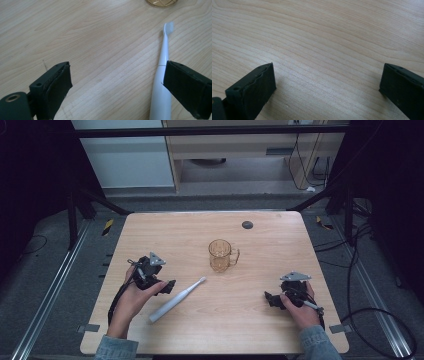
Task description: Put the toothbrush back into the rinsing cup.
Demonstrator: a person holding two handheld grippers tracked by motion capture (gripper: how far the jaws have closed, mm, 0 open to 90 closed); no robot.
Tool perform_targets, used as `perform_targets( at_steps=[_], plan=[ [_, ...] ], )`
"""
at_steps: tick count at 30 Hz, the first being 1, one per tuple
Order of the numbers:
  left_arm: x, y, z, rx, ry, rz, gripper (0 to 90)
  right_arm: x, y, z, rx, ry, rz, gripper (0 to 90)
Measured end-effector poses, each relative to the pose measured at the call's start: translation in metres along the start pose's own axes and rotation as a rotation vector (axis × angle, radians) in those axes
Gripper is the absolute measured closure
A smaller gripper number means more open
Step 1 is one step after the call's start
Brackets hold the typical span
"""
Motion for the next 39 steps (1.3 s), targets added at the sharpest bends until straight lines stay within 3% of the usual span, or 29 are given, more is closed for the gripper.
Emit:
perform_targets(
  at_steps=[14,27,39],
  plan=[
    [0.009,-0.012,0.000,-0.028,-0.008,0.044,6.9,0.000,0.000,0.000,0.000,-0.002,0.000,0.4],
    [0.028,-0.029,-0.003,-0.052,-0.077,0.108,6.5,0.000,0.000,0.000,0.000,-0.002,0.000,0.3],
    [0.036,-0.033,-0.004,-0.075,-0.123,0.131,5.7,0.000,0.000,0.000,0.000,0.000,-0.001,0.3]
  ],
)
Point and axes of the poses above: each handheld gripper's, and its own axes: y roughly backward along the jaws, z roughly out of its underside, x roughly to its right, the point moved 1 cm from there along -y, roughly forward along the jaws, and after that the axes turned 7 degrees about z, right-handed, at the moved point
